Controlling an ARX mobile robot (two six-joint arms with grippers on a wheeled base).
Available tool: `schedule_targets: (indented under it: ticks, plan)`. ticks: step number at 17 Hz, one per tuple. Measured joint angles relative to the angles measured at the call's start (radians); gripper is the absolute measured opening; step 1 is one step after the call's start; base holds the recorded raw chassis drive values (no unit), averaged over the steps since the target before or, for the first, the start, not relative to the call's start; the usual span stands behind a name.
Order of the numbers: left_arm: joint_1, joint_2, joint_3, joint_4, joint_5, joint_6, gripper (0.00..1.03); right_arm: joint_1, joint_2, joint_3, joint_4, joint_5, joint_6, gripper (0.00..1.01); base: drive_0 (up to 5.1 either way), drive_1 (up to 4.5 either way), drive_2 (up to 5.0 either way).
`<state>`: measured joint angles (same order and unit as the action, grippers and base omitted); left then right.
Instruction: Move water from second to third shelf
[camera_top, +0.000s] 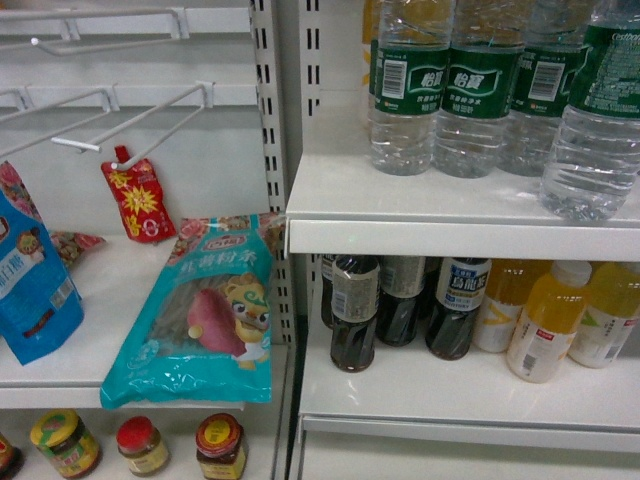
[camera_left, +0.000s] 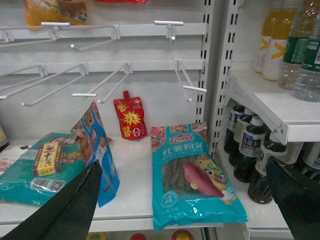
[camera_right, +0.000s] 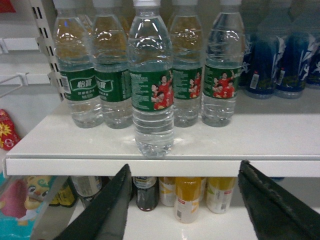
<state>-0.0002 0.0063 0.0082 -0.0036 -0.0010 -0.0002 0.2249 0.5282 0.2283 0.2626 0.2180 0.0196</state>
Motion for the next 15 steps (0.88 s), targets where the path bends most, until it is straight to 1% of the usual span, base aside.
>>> schedule_targets:
  ticks: [2,3,4,6,7,8,9,10,12,14,15]
  plan:
    - [0.0,0.0,0.0,0.0,0.0,0.0,0.98,-0.005,-0.117,0.002,-0.107,-0.001,-0.01,0.45,0.0,0.0,0.0]
    - [0.0,0.0,0.0,0.0,0.0,0.0,0.98,-0.007,-0.153,0.006,-0.134,-0.004,-0.013,0.34,0.0,0.0,0.0]
    - [0.0,0.0,0.0,0.0,0.0,0.0,0.98,-0.025,-0.173,0.004,-0.13,-0.027,-0.014,0.25,0.0,0.0,0.0]
    - [0.0,0.0,0.0,0.0,0.0,0.0,0.98,-0.072,-0.211,-0.039,-0.128,-0.058,-0.014,0.05,0.0,0.0,0.0]
    - [0.0,0.0,0.0,0.0,0.0,0.0,0.98,-0.092,-0.23,-0.069,-0.13,-0.08,-0.017,0.02,0.0,0.0,0.0]
    - [0.0,0.0,0.0,0.0,0.0,0.0,0.98,-0.108,-0.241,-0.081,-0.134,-0.101,-0.017,0.02,0.0,0.0,0.0]
    - [0.0,0.0,0.0,0.0,0.001,0.0,0.98,-0.196,-0.268,-0.098,-0.136,-0.196,-0.018,0.02,0.0,0.0,0.0]
    - [0.0,0.0,0.0,0.0,-0.001,0.0,0.98,-0.235,-0.284,-0.108,-0.135,-0.201,-0.016,0.02,0.0,0.0,0.0]
    - [0.0,0.0,0.0,0.0,0.0,0.0,0.98,-0.223,-0.307,-0.127,-0.137,-0.219,-0.017,0.02,0.0,0.0,0.0]
    - [0.0,0.0,0.0,0.0,0.0,0.0,0.98,-0.225,-0.337,-0.151,-0.156,-0.218,-0.017,0.02,0.0,0.0,0.0]
    - [0.0,0.0,0.0,0.0,0.001,0.0,0.98,-0.225,-0.395,-0.153,-0.244,-0.219,-0.018,0.02,0.0,0.0,0.0]
